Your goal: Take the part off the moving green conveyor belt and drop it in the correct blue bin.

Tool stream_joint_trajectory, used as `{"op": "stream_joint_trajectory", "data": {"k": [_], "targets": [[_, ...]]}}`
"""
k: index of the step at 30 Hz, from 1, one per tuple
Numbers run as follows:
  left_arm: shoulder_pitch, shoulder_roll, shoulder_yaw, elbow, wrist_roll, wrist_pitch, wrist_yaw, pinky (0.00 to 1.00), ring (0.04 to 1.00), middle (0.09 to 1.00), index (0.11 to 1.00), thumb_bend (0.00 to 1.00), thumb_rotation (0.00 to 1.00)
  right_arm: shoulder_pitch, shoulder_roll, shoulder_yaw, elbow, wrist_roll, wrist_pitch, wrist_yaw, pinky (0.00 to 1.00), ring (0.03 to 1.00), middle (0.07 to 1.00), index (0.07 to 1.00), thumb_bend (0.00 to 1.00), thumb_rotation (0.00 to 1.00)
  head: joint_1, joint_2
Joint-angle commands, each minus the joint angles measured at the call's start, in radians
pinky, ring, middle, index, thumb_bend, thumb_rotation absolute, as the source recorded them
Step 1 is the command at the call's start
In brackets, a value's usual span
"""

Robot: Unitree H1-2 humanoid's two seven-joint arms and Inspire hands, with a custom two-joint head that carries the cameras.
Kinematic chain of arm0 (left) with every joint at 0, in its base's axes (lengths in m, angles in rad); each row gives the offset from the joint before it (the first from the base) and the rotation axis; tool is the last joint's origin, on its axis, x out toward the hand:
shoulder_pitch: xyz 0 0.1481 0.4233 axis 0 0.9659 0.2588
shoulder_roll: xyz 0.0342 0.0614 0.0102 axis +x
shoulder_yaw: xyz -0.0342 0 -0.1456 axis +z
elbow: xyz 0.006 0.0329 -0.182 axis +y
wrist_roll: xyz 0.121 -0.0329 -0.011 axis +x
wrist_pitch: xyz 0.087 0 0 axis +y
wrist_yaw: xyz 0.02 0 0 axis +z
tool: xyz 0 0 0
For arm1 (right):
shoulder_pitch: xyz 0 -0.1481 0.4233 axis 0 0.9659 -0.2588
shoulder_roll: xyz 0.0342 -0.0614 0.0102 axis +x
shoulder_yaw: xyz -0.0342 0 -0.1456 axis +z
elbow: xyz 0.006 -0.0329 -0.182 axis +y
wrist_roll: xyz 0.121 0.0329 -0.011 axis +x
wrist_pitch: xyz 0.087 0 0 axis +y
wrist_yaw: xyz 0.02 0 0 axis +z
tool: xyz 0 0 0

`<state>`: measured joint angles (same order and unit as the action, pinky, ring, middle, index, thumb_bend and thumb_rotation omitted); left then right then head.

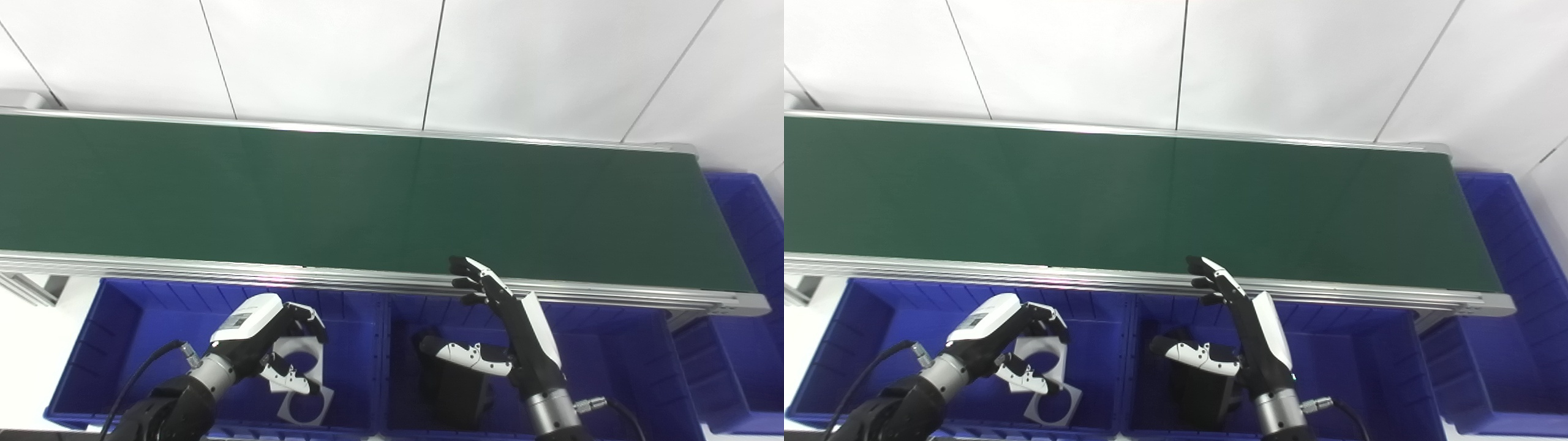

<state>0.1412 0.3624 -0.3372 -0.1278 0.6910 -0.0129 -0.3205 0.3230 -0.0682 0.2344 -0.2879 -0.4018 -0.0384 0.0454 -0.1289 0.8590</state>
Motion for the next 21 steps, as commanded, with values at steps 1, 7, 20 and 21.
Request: {"op": "stream_joint_trajectory", "data": {"k": [1, 7, 20, 21], "targets": [[-0.024, 0.019, -0.001, -0.030, -0.001, -0.003, -0.007, 0.73, 0.845, 0.902, 0.867, 0.84, 0.21, -0.005, -0.001, 0.005, -0.035, -0.003, -0.005, 0.003, 0.67, 0.777, 0.829, 0.841, 0.74, 0.36, 0.001, -0.001], [-0.023, 0.016, 0.022, -0.018, -0.098, -0.031, -0.004, 0.76, 0.868, 0.932, 0.916, 0.92, 0.28, -0.010, -0.014, 0.017, -0.031, -0.030, 0.004, 0.017, 0.66, 0.784, 0.845, 0.850, 0.73, 0.35, 0.000, -0.007], [0.001, -0.089, 0.148, 0.103, -0.619, -0.211, -0.009, 0.84, 0.905, 0.938, 0.915, 0.93, 0.30, -0.015, -0.030, 0.031, -0.054, -0.037, 0.123, 0.099, 0.72, 0.821, 0.887, 0.896, 0.74, 0.20, -0.025, -0.025], [0.002, -0.097, 0.153, 0.114, -0.636, -0.231, -0.007, 0.83, 0.899, 0.934, 0.915, 0.92, 0.30, -0.014, -0.028, 0.031, -0.060, -0.046, 0.150, 0.105, 0.73, 0.825, 0.889, 0.899, 0.74, 0.19, -0.027, -0.027]]}}
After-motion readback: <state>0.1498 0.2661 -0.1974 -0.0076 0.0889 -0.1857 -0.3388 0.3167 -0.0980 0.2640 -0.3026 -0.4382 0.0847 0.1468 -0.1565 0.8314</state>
